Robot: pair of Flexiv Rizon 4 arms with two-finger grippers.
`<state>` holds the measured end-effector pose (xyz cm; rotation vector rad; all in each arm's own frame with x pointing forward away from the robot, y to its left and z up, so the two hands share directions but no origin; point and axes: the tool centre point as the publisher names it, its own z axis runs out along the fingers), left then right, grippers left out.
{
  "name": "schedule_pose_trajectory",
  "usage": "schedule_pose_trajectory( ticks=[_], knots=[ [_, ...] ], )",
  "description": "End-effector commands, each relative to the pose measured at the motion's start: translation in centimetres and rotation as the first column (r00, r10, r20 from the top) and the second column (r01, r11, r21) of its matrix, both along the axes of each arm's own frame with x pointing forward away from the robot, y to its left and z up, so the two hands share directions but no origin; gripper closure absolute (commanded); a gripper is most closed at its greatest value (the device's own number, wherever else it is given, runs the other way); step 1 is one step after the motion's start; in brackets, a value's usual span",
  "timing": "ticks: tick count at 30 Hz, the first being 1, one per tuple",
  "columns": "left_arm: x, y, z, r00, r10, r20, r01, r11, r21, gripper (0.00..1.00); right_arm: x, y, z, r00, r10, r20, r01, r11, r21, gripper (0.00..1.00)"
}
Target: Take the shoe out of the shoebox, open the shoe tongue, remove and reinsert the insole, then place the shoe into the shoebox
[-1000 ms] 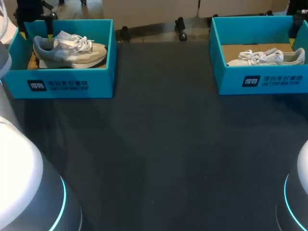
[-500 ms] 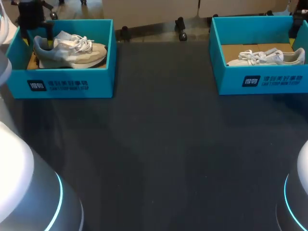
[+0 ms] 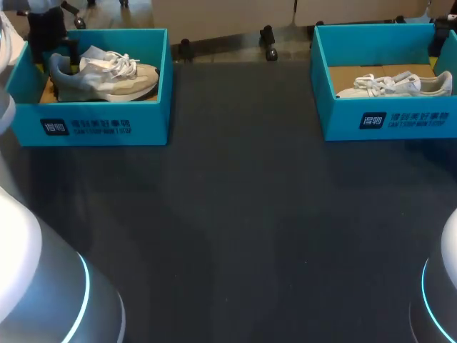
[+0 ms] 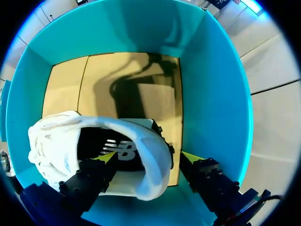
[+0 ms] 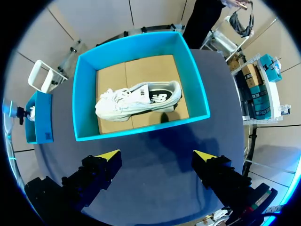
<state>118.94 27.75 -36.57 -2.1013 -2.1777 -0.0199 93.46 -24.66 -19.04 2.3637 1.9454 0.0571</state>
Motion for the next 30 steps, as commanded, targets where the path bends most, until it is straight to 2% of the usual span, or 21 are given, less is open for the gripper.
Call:
schedule_pose_trajectory(
  ticks=[1, 5, 8, 19, 23, 27, 30],
  knots=[
    [-0.7, 0.3, -0.3, 1.000, 0.000, 0.015, 0.000, 1.000, -0.008, 0.15, -0.1, 0.0, 0.0, 1.000, -0.002, 0.002, 0.002, 1.000, -0.002, 0.00],
    [-0.9, 0.3, -0.7, 1.000, 0.001, 0.019, -0.001, 1.000, -0.012, 0.15, -0.1, 0.0, 0.0, 1.000, -0.002, 0.002, 0.002, 1.000, -0.002, 0.00],
    [-0.9, 0.2, -1.1, 1.000, 0.004, 0.022, -0.004, 1.000, -0.017, 0.21, -0.1, 0.0, 0.0, 1.000, -0.002, 0.002, 0.002, 1.000, -0.002, 0.00],
    [-1.3, 0.4, -2.2, 1.000, 0.005, 0.025, -0.004, 1.000, -0.012, 0.27, -0.1, 0.0, 0.0, 1.000, -0.002, 0.002, 0.002, 1.000, -0.002, 0.00],
    [-1.3, 0.5, -2.6, 1.000, 0.008, 0.025, -0.008, 1.000, -0.008, 0.35, -0.1, 0.0, 0.0, 1.000, -0.002, 0.002, 0.002, 1.000, -0.002, 0.00],
    [-1.4, 0.7, -3.1, 1.000, 0.009, 0.022, -0.009, 1.000, 0.004, 0.39, -0.1, 0.0, 0.0, 1.000, -0.002, 0.002, 0.002, 1.000, -0.002, 0.00],
    [-1.3, 0.8, -3.4, 1.000, 0.014, 0.019, -0.015, 1.000, 0.012, 0.51, -0.1, 0.0, 0.0, 1.000, -0.002, 0.002, 0.002, 1.000, -0.002, 0.00]
  ],
)
